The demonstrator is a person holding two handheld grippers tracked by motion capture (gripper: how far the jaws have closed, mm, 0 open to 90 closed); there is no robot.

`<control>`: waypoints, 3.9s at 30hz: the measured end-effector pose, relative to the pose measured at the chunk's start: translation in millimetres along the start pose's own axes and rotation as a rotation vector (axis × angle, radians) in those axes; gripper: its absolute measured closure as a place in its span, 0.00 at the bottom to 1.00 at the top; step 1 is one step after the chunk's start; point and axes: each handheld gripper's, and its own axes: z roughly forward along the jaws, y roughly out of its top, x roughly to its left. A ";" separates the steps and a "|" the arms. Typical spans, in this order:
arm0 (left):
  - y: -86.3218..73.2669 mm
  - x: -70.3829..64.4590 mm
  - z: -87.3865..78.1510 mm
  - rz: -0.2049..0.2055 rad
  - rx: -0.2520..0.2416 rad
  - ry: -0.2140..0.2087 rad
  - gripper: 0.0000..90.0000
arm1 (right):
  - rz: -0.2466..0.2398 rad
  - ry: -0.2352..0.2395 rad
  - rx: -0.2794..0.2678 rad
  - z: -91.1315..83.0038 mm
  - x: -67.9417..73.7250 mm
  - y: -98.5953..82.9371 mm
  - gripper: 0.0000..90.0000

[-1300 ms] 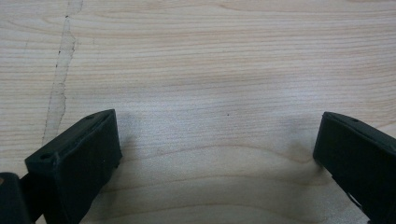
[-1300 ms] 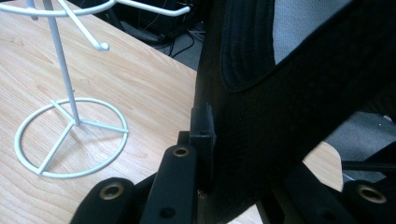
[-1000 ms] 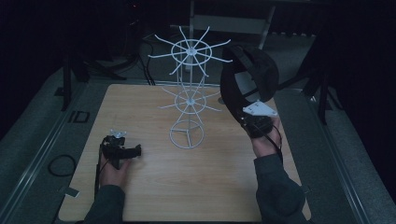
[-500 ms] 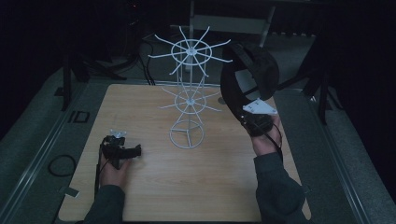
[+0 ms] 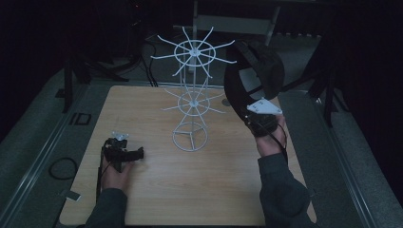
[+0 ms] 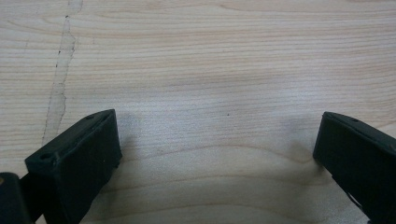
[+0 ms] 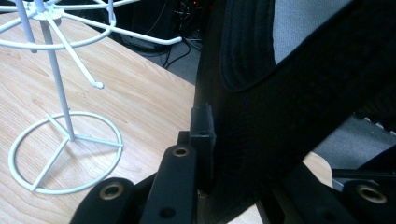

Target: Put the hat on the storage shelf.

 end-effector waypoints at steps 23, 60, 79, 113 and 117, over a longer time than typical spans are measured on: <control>0.1 0.2 -0.1 0.002 0.001 0.000 0.01 | -0.010 -0.012 -0.009 0.0 -1.8 7.6 0.90; 0.1 0.2 -0.1 0.002 0.002 -0.001 0.01 | -0.032 -0.033 -0.029 -0.9 1.9 19.9 0.90; 0.2 0.1 -0.1 0.002 0.001 -0.001 0.01 | -0.059 -0.031 -0.027 5.0 13.0 22.9 0.90; 0.2 0.2 -0.1 0.002 0.002 -0.002 0.01 | -0.141 -0.044 0.009 17.0 29.8 17.6 0.89; 0.2 0.0 -0.1 0.000 0.002 -0.002 0.01 | -0.134 -0.039 0.011 17.6 30.0 16.3 0.88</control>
